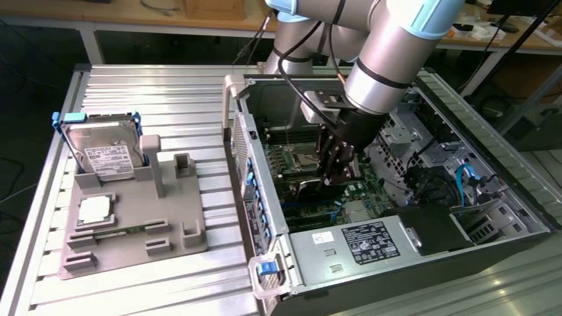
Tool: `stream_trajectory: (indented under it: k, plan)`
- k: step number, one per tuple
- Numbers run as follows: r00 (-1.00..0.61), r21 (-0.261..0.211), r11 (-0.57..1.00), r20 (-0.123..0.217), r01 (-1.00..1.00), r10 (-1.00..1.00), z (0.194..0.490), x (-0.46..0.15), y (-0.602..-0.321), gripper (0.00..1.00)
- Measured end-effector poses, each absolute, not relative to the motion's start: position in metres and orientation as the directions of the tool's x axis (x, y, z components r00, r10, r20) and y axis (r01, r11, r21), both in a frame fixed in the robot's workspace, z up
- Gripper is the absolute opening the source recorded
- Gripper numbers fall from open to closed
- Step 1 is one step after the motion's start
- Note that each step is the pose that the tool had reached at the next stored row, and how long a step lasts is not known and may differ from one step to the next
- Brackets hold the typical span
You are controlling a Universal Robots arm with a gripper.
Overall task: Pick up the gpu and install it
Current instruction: 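Insert the gpu into the slot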
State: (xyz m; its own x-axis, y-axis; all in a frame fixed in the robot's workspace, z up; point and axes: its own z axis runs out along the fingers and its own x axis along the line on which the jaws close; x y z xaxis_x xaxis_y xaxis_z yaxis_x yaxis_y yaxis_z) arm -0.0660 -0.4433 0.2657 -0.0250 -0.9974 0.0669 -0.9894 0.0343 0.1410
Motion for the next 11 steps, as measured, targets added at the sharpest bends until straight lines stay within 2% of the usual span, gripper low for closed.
stream_trajectory:
  k: [11]
  plan:
    - [-0.025, 0.141, 0.033, 0.061, -0.989, -0.998, 0.2682, -0.066, -0.4449, 0.27]
